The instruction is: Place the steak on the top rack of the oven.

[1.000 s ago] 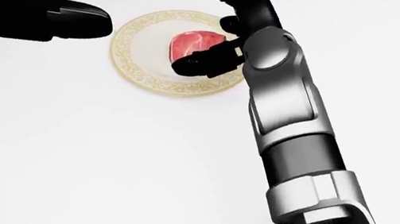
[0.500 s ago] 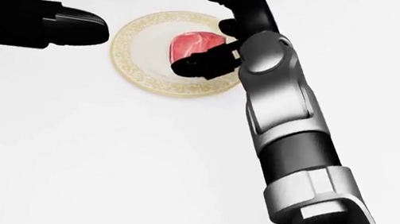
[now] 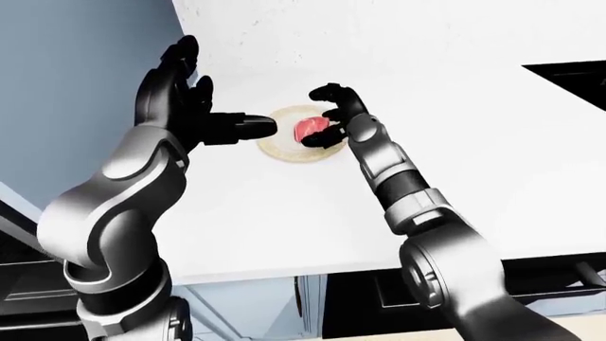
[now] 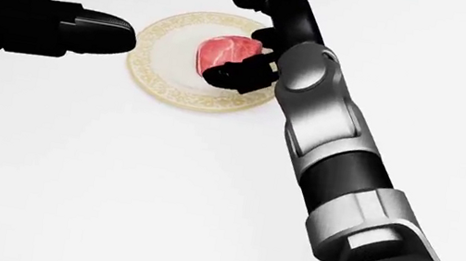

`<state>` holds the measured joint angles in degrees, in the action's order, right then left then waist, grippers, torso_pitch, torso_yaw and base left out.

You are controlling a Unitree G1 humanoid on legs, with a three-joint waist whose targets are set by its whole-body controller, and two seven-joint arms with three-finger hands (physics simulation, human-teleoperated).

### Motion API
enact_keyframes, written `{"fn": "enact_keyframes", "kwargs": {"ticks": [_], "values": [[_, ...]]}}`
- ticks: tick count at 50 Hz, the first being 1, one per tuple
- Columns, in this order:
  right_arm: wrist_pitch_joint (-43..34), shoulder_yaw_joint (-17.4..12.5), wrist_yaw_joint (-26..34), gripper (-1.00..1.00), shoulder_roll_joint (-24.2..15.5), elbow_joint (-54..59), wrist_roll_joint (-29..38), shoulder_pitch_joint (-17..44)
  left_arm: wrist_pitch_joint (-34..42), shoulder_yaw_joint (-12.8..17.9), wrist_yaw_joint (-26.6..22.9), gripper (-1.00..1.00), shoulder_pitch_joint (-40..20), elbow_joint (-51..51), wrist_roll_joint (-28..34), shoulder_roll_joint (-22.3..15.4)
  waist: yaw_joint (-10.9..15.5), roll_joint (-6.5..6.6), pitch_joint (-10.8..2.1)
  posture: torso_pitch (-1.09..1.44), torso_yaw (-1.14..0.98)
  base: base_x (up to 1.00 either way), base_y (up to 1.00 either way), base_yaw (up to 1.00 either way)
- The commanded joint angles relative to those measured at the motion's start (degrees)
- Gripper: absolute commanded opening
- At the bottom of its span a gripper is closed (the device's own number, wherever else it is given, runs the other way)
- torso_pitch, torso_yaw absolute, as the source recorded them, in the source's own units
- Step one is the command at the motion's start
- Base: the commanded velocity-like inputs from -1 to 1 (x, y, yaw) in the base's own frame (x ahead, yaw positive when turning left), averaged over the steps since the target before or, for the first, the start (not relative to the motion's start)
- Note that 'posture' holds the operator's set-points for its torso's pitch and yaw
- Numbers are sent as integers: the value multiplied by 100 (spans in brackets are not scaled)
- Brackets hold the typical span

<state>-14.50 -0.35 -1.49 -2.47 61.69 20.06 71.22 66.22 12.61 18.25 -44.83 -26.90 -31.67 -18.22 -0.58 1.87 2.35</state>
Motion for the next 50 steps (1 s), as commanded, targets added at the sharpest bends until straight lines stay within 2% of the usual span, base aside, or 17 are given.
{"fn": "enact_keyframes", "kwargs": {"ticks": [1, 32, 42, 50], "values": [[277, -25, -132, 34, -36, -134, 6, 222, -174, 75, -12, 100, -156, -141, 23, -62, -1, 17, -172, 0, 0, 0, 0, 0], [537, 44, -517, 9, 22, 98, 228, 257, -161, 86, -3, 100, -128, -177, 40, -22, 5, 7, -187, 0, 0, 0, 0, 0], [612, 80, -528, 7, 35, 212, 411, 164, -192, 88, -25, 100, -152, -132, 58, -53, 3, 9, -184, 0, 0, 0, 0, 0], [640, 62, -561, -6, 31, 282, 509, 223, -208, 81, -24, 100, -151, -118, 65, -50, 4, 12, -186, 0, 0, 0, 0, 0]]}}
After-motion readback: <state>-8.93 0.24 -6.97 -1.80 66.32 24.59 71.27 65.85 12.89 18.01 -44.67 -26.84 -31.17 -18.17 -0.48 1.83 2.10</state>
